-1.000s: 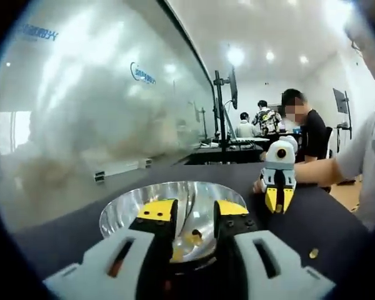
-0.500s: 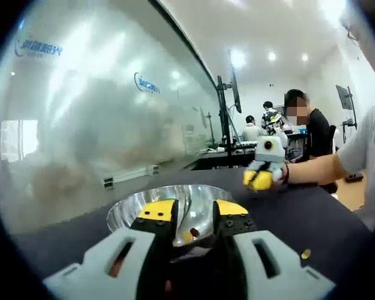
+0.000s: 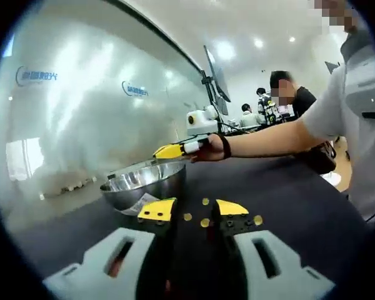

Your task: Pick candy and put bowl

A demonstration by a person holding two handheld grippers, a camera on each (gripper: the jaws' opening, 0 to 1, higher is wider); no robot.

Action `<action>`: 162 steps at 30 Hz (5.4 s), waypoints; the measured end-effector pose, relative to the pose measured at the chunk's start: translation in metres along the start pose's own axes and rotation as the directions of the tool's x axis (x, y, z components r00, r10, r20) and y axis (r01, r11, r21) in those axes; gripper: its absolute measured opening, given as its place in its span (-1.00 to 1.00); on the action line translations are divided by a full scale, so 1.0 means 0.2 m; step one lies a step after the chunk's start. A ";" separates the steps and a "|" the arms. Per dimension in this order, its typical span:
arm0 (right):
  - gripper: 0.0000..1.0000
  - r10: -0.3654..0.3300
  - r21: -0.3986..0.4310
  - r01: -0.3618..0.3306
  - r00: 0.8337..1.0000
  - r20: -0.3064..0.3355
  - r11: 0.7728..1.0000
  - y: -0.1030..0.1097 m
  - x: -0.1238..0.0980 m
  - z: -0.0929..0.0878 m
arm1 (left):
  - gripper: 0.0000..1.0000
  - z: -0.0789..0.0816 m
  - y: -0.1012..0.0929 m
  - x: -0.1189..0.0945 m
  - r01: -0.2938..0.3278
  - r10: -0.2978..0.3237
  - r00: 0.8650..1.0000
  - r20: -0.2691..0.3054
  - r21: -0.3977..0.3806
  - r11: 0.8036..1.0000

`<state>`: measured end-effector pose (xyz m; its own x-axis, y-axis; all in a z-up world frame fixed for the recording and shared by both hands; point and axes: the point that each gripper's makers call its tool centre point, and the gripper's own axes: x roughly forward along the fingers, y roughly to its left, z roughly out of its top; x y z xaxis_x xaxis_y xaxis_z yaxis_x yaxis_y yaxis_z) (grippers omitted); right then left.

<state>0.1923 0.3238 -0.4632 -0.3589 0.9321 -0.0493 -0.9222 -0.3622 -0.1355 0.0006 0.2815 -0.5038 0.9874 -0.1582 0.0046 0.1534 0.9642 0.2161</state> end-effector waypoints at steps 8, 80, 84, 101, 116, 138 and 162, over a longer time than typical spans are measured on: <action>-0.87 0.022 -0.031 -0.024 0.998 -0.057 0.999 0.00 0.05 -0.03 | -0.67 -0.05 0.00 0.00 0.050 -0.051 0.999 -0.014 -0.040 0.998; -0.90 0.330 -0.002 -0.343 0.905 -0.269 0.939 0.55 -0.22 -0.55 | -0.97 -0.33 -0.14 -0.03 0.208 -0.226 0.943 -0.243 -0.100 0.973; -0.92 0.329 -0.016 -0.345 0.907 -0.262 0.939 0.54 -0.22 -0.55 | -0.97 -0.33 -0.14 -0.03 0.203 -0.222 0.945 -0.241 -0.102 0.974; -0.93 0.335 -0.007 -0.347 0.911 -0.240 0.938 0.56 -0.25 -0.53 | -0.97 0.36 0.41 0.34 0.081 -0.080 0.997 0.014 -0.098 0.992; -0.93 0.345 0.013 -0.350 0.919 -0.191 0.937 0.53 -0.26 -0.49 | -0.62 0.14 0.45 0.64 0.118 -0.129 0.990 -0.048 -0.178 0.977; -0.94 0.167 -0.147 -0.166 0.986 -0.002 0.975 0.21 -0.26 0.09 | -0.64 -0.09 0.08 0.13 0.131 -0.143 0.989 -0.027 -0.267 0.955; -0.77 0.103 -0.132 -0.105 0.994 -0.021 0.986 0.09 -0.16 0.08 | -0.70 -0.15 0.02 0.12 0.177 -0.194 0.980 -0.047 -0.241 0.954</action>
<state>0.1854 0.2876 -0.4482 -0.4493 0.8895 -0.0837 -0.8522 -0.4548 -0.2586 0.0262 0.2879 -0.5320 0.9397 -0.3316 -0.0836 0.3304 0.9434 -0.0285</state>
